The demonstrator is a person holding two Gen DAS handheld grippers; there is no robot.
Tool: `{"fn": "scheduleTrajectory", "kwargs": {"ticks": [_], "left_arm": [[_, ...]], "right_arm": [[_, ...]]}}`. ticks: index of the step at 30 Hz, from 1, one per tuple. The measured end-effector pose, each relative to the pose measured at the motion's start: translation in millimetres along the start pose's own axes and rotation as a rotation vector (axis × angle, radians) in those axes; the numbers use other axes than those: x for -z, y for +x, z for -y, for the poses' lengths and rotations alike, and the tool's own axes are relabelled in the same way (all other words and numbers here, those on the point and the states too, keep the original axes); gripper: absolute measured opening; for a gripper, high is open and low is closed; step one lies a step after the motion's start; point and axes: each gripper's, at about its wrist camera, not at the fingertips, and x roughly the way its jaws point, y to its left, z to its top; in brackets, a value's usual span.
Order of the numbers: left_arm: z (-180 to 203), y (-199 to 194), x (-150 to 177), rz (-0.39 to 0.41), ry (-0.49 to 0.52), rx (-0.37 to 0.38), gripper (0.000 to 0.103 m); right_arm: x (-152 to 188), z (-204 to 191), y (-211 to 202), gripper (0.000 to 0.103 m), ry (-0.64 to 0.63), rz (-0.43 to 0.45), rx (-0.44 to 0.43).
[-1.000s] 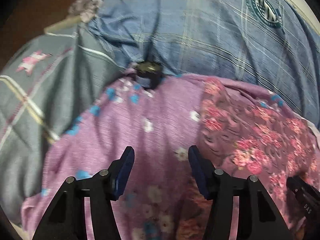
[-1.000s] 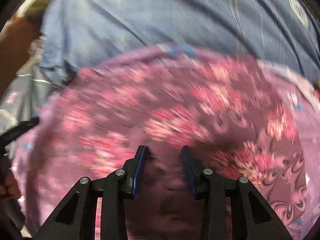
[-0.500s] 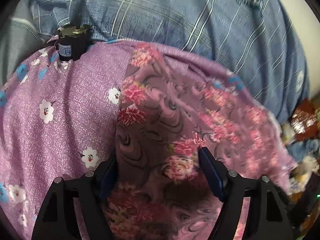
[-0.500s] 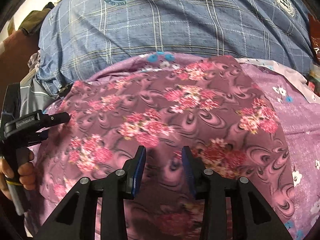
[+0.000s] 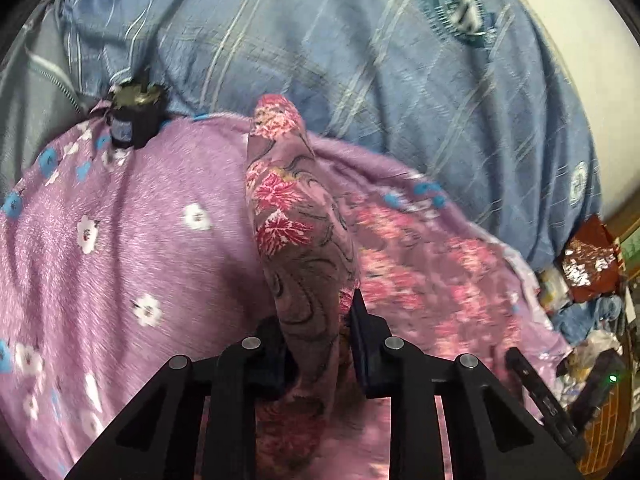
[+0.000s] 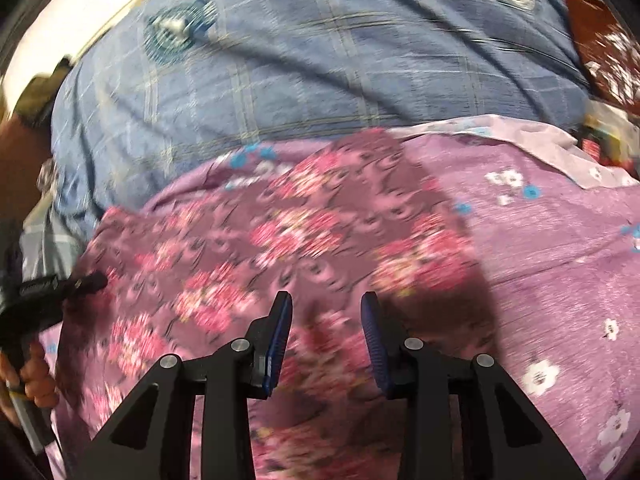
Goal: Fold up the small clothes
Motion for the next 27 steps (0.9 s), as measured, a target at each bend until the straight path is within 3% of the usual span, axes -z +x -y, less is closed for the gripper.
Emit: {"fn": "scheduleTrajectory", "kwargs": {"ticks": [8,11,16,19,21,23,24,27], "left_arm": [[111,-23,0,-0.006,0.067,0.016,0.021],[166,4,-1,-0.037,0.11,0.029,0.021],[263,84,6,-0.1,0.154,0.028,0.021],[290,120,11,-0.227,0.115,0.132,0.03],[293,120,13,-0.3,0.08,0.207,0.043],[290,101,7,-0.236,0.13,0.21,0.051],[286,89,3,-0.181,0.163,0.184,0.06],[254,57,0,-0.041,0.197,0.079,0.066]], "right_arm": [[-25,87,-19,0.039,0.251,0.089,0.049],[-31,118,-30,0.04,0.334,0.128,0.067],[-36,158,-45,0.04,0.447,0.17,0.074],[-37,174,-50,0.04,0.5,0.188,0.074],[-39,181,-53,0.041,0.518,0.196,0.082],[-40,183,-54,0.041,0.515,0.197,0.079],[-41,182,-54,0.042,0.51,0.196,0.07],[-45,176,-56,0.042,0.489,0.196,0.01]]}}
